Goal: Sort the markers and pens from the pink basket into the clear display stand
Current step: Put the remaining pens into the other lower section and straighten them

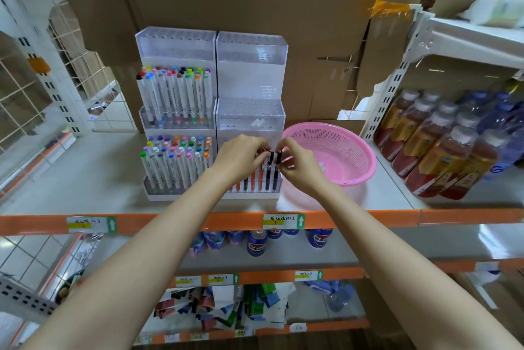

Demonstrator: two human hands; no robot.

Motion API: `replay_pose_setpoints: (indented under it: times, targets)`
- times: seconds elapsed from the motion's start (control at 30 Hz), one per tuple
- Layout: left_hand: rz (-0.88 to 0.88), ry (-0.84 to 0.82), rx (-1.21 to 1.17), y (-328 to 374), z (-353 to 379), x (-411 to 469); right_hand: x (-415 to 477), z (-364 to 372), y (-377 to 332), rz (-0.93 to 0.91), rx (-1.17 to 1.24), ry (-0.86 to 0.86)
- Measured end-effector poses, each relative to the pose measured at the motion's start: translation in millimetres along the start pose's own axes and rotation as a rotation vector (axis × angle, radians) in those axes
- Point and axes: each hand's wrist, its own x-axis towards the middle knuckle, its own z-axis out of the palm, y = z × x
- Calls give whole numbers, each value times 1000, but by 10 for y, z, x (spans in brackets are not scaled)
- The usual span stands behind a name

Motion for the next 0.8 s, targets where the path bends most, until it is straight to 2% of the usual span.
replay_pose_setpoints:
  times: [0.1, 0.17, 0.3, 0.4, 0.8]
  targets:
    - [13, 22, 7, -17, 41, -41, -13, -4, -18, 7, -13, -3]
    - [34, 94, 38, -47, 68, -98, -40, -9, -26, -25, -62, 39]
    - [74, 253, 129, -84, 163, -270, -136, 43, -67, -188, -338, 90]
    - [63, 233, 206, -52, 260, -387, -175, 155, -117, -251, -450, 18]
    - [23, 29, 345, -108, 217, -505, -248, 128, -282, -143, -621, -71]
